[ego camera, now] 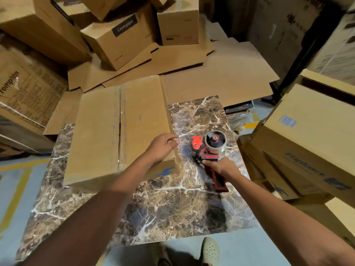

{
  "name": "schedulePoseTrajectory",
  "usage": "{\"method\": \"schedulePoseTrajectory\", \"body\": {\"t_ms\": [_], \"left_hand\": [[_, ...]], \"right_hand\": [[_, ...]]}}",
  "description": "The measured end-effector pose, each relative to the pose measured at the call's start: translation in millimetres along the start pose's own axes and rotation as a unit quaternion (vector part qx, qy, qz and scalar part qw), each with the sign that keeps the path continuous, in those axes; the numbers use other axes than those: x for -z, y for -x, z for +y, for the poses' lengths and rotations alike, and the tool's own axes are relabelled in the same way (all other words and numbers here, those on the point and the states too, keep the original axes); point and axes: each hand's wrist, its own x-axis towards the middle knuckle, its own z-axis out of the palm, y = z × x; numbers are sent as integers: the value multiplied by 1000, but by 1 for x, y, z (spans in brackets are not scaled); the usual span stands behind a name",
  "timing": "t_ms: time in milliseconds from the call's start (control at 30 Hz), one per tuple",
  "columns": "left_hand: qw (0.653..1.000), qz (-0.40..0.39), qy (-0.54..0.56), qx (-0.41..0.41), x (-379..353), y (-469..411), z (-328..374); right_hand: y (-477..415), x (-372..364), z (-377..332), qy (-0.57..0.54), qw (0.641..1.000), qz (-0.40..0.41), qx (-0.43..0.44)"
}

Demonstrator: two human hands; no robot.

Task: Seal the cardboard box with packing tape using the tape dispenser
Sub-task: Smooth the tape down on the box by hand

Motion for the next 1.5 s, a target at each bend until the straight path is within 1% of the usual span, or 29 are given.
{"method": "schedulePoseTrajectory", "body": {"t_ms": [67,133,167,200,233,267,300,333,400,433,500,600,700,767,933,1033,1100,1133,1167,1200,1233,1267,1333,1400,1500], "left_hand": [[997,4,78,-3,7,4,-4],[995,51,78,-26,12,9,-9],[994,83,51,-41,15,12,-13],[992,114,18,-57,17,15,-17],[988,138,-13,-74,20,17,-23],[984,150,-40,-89,23,17,-30],[981,153,-63,-103,26,17,-36],[978,152,-85,-119,29,17,-43],[973,124,-121,-149,32,16,-54],[973,100,-135,-160,33,16,-58],[970,49,-157,-179,29,17,-69],[960,19,-192,-202,23,16,-84],[957,18,-212,-197,20,15,-87],[950,22,-232,-205,19,16,-84],[911,-14,-321,-259,17,24,-77],[888,-18,-379,-259,16,29,-72],[880,-21,-404,-247,15,30,-70],[877,-23,-414,-242,14,29,-69],[875,-24,-421,-239,13,28,-70],[872,-23,-428,-235,12,27,-70],[870,-23,-433,-233,10,26,-71],[869,-22,-437,-231,10,26,-72],[867,-17,-443,-229,8,26,-71],[866,-17,-449,-220,8,29,-68],[866,-27,-457,-202,10,31,-64]], "right_hand": [[5,8,-6,56,997,36,-24],[15,11,-14,87,989,117,-34],[24,11,-21,91,982,164,-23],[28,8,-29,73,977,201,14],[33,6,-40,41,972,220,76],[36,1,-51,-5,966,214,144],[41,-4,-65,-72,958,190,201],[44,-10,-80,-152,949,150,231],[56,-22,-113,-315,918,50,235],[60,-28,-127,-364,902,12,232],[60,-43,-139,-394,889,-36,231],[54,-67,-139,-417,882,-90,199],[48,-80,-139,-383,902,-87,178],[48,-81,-141,-375,906,-88,177],[46,-81,-138,-375,901,-127,178],[49,-75,-138,-352,904,-157,187],[46,-74,-131,-344,908,-153,183],[43,-75,-125,-332,917,-121,186],[40,-78,-117,-300,929,-64,207],[38,-78,-109,-248,938,-2,242],[36,-77,-102,-191,939,57,280],[36,-75,-96,-141,931,101,322],[37,-66,-93,-43,902,143,405],[32,-61,-96,56,866,151,474],[21,-56,-104,166,808,152,545]]}}
